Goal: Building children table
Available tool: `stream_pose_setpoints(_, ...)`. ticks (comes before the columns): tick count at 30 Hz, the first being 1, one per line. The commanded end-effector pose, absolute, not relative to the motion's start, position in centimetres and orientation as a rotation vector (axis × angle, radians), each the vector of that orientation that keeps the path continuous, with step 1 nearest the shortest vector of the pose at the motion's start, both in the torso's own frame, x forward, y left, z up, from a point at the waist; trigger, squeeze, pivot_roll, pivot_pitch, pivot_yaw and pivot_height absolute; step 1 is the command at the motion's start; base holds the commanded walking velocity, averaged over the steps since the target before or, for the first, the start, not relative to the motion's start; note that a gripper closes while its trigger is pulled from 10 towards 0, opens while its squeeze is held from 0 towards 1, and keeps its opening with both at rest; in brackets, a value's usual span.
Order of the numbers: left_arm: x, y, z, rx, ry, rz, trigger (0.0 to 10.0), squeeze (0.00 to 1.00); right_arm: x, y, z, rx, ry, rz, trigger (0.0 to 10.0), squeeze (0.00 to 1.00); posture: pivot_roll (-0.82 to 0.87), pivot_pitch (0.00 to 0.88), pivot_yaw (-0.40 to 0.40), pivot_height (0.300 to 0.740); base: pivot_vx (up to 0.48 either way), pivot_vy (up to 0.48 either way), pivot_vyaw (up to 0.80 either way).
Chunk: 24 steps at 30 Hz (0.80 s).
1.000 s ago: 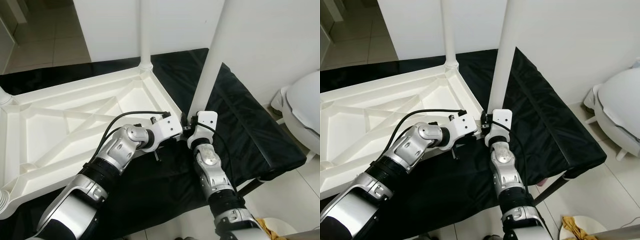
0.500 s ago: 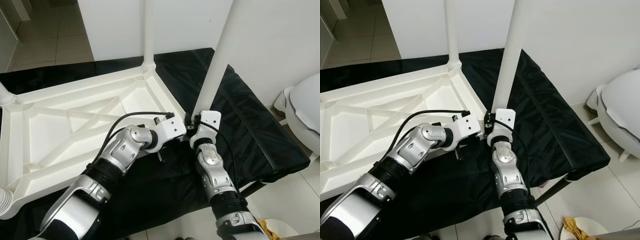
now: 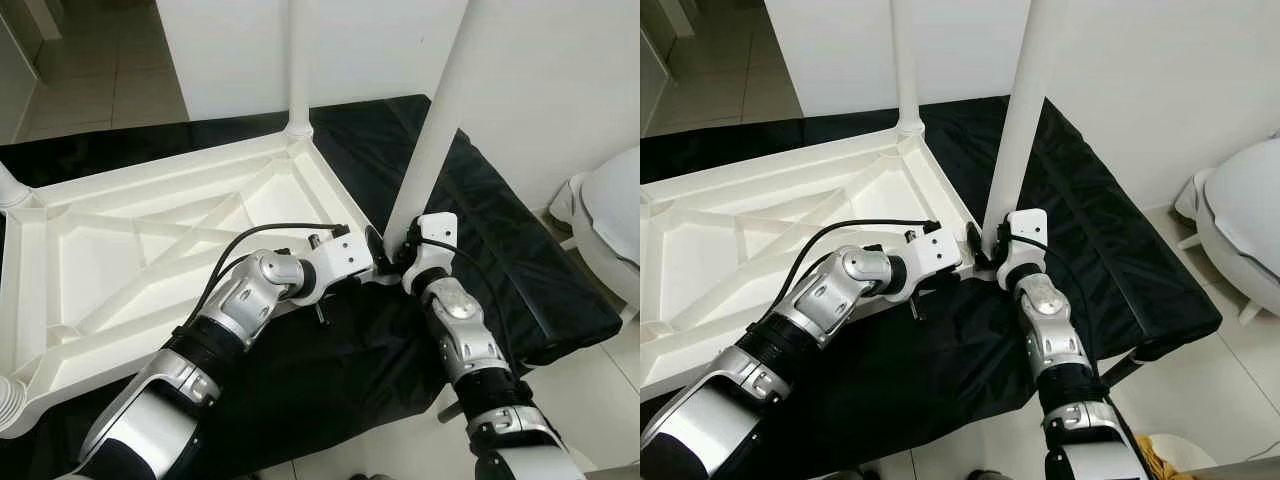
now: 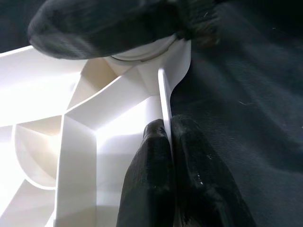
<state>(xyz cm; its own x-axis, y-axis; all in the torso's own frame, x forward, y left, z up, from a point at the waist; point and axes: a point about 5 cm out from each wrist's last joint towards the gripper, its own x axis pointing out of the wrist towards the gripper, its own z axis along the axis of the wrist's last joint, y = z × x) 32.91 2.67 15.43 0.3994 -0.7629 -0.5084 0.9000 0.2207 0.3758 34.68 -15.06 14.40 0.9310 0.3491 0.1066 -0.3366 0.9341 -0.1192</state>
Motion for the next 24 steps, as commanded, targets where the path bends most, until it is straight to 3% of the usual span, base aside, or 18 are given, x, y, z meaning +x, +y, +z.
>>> stream_pose_setpoints(1, 32.9, 3.9, 14.3, 0.734, 0.306, -1.166, 10.0, 0.00, 34.5, -16.1, 13.8, -0.104, -0.106, 0.353, 10.0, 0.00, -0.06, 0.076, 0.034, 0.740, 0.000, 0.000, 0.00)
stream_pose_setpoints(10, 33.2, 4.1, 14.6, 0.733, 0.297, -1.151, 10.0, 0.00, 34.8, -16.3, 13.9, -0.141, -0.096, 0.466, 10.0, 0.00, -0.05, 0.079, 0.037, 0.740, 0.000, 0.000, 0.00)
stream_pose_setpoints(11, 33.3, 4.1, 14.7, 0.713, 0.296, -1.137, 10.0, 1.00, 34.8, -16.4, 14.0, -0.141, -0.101, 0.469, 10.0, 0.00, -0.05, 0.082, 0.040, 0.740, 0.000, 0.000, 0.00)
stream_pose_setpoints(21, 33.7, 4.1, 15.3, 0.683, 0.286, -1.101, 10.0, 1.00, 34.2, -16.1, 13.8, -0.099, -0.122, 0.548, 10.0, 0.00, -0.05, 0.091, 0.042, 0.740, 0.000, 0.000, 0.00)
stream_pose_setpoints(22, 33.8, 4.1, 15.5, 0.676, 0.279, -1.096, 10.0, 0.00, 34.1, -16.1, 13.8, -0.097, -0.125, 0.554, 10.0, 0.00, -0.05, 0.092, 0.040, 0.740, 0.000, 0.000, 0.00)
stream_pose_setpoints(24, 33.9, 4.0, 16.4, 0.649, 0.245, -1.086, 10.0, 0.00, 33.9, -16.1, 13.9, -0.087, -0.136, 0.557, 10.0, 0.00, -0.05, 0.095, 0.039, 0.740, 0.000, 0.000, 0.00)
